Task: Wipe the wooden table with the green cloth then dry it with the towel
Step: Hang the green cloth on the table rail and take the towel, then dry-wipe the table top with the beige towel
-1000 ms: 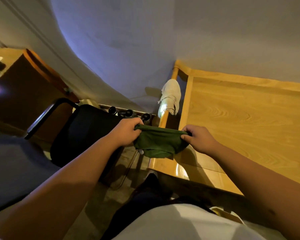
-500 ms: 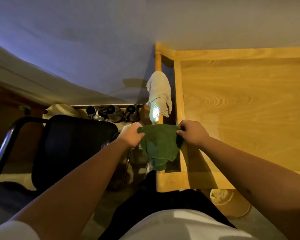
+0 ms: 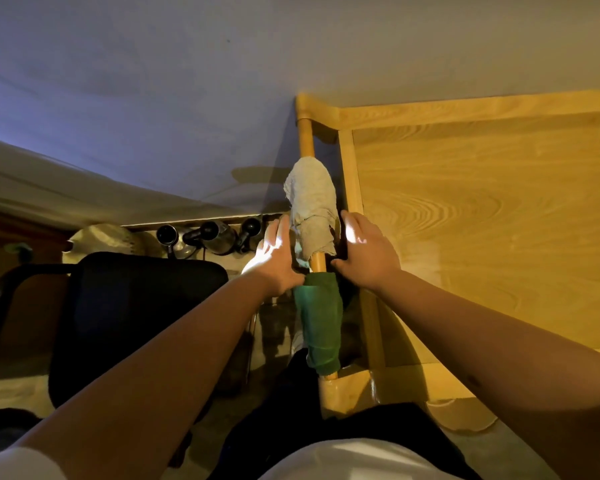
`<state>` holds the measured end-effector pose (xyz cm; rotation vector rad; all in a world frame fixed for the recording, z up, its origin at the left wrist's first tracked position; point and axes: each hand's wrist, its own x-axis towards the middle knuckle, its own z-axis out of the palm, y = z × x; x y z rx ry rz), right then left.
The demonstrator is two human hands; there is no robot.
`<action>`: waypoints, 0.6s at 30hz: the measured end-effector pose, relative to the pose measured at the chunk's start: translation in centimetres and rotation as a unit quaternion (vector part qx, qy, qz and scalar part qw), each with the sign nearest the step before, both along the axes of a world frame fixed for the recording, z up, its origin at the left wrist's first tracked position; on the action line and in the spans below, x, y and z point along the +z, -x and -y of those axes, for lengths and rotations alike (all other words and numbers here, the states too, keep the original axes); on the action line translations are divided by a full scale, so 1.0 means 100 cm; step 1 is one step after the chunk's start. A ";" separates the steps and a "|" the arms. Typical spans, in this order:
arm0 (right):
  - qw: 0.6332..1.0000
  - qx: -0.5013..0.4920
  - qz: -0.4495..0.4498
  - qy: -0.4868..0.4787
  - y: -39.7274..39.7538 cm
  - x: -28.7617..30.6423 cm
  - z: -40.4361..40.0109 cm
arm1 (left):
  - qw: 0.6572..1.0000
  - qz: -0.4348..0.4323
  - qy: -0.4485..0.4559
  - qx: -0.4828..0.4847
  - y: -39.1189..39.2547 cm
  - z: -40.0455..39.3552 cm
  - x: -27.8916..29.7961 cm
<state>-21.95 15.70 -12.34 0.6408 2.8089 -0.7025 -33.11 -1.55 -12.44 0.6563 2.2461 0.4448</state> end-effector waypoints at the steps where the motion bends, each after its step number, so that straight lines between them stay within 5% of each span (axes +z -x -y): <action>1: 1.000 0.018 -0.006 -0.024 0.006 -0.001 0.000 | 0.999 -0.027 0.008 -0.026 0.001 -0.004 -0.001; 5: 0.994 0.056 -0.013 -0.091 0.027 -0.007 0.006 | 0.994 -0.089 0.001 -0.055 0.005 -0.018 -0.003; 12: 0.989 0.096 -0.085 -0.066 0.050 -0.008 -0.014 | 0.979 -0.194 -0.017 -0.058 0.012 -0.037 -0.007; 18: 0.981 0.147 -0.042 -0.116 0.064 0.025 -0.050 | 0.959 -0.266 -0.032 -0.089 0.039 -0.040 0.022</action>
